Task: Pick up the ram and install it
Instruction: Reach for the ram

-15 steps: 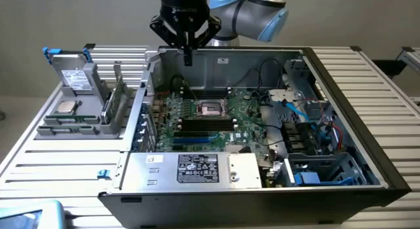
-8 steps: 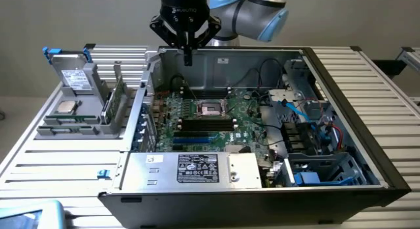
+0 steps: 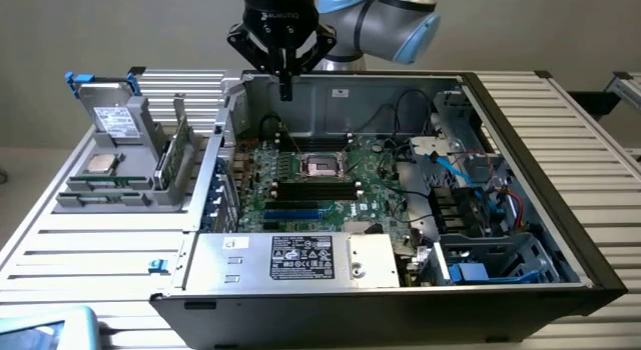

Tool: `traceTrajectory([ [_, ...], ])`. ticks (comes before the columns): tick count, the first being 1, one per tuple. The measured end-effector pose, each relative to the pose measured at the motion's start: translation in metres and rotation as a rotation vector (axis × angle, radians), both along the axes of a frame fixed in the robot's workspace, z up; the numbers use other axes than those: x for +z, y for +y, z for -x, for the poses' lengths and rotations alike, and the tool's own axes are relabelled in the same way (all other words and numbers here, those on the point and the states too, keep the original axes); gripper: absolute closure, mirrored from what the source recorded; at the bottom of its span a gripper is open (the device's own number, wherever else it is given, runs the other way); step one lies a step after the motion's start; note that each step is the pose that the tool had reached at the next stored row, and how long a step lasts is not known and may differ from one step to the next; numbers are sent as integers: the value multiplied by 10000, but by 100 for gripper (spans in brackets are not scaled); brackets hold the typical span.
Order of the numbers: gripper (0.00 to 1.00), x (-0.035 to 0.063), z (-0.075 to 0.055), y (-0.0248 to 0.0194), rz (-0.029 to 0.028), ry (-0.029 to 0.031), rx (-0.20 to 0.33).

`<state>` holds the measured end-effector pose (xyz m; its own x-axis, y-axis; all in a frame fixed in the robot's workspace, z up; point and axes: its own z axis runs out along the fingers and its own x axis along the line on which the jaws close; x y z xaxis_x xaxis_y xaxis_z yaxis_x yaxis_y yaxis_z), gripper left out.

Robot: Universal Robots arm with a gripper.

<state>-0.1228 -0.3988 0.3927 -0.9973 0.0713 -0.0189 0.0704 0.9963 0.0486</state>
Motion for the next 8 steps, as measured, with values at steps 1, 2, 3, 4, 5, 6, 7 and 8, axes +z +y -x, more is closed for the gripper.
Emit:
traceTrajectory([
  [1,89,0,15,0,0,0,1],
  [2,89,-1,38,0,-1,-1,2],
  [3,89,-1,65,1,-1,-1,2],
  [4,89,0,102,1,-1,0,1],
  [5,89,-1,146,3,-1,0,1],
  [6,89,-1,192,5,-2,-1,2],
  [7,89,-1,239,6,-2,-1,2],
  [8,89,-1,284,6,-2,-1,1],
])
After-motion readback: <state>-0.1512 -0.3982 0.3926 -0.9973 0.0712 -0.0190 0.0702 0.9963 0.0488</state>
